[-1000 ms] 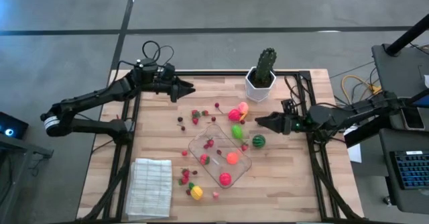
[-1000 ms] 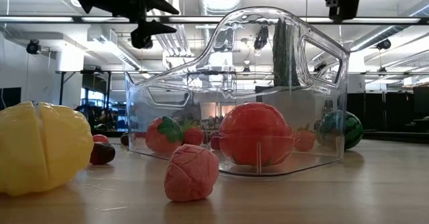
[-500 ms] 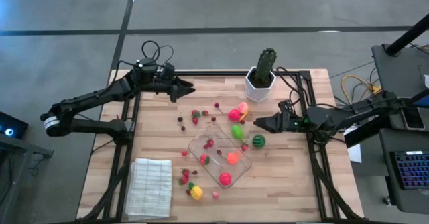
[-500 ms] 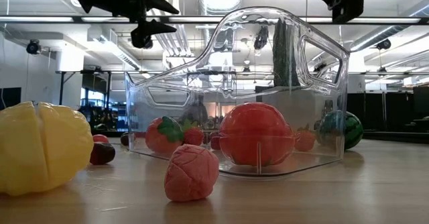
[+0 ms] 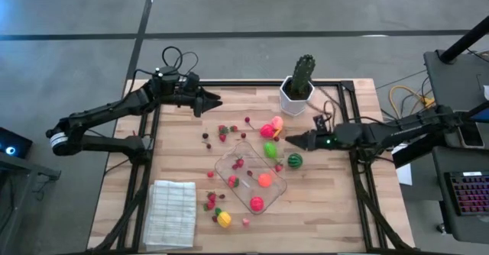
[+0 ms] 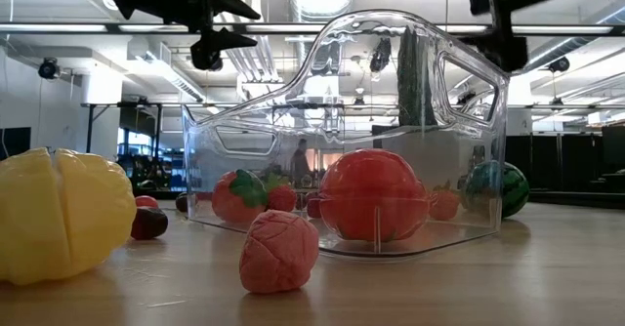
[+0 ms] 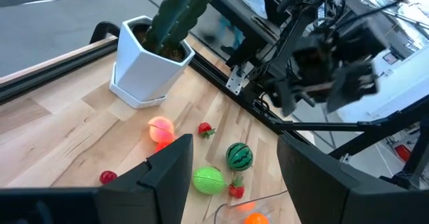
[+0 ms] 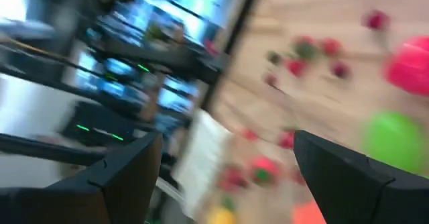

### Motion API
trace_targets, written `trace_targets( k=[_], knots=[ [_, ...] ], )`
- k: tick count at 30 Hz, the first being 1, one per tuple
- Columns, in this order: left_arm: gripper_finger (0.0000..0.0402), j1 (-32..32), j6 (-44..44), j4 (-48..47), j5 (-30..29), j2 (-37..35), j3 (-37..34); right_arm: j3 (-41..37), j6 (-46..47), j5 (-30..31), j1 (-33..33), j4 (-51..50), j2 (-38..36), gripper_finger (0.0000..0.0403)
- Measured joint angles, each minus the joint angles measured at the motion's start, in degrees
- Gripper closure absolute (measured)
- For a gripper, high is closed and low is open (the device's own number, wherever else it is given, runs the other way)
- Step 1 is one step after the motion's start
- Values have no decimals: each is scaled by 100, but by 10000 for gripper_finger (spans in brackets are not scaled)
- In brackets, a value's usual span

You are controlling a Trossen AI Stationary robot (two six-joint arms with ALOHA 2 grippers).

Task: Pick and placing Produce into tupperware
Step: Put the green watermelon into the transparent bin

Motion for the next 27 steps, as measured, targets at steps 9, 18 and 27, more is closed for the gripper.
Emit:
trace_targets(
  k=[9, 18, 27],
  knots=[
    [199, -7, -55, -47, 22, -20, 0, 395, 129, -294, -7, -2889, 403, 76],
    [199, -4, -57, -186, 31, -37, 0, 489, -674, -1235, 32, -3144, 1394, 76],
    [199, -4, -63, -184, 28, -39, 0, 1148, -1994, -850, 133, -4074, 2207, 76]
  ],
)
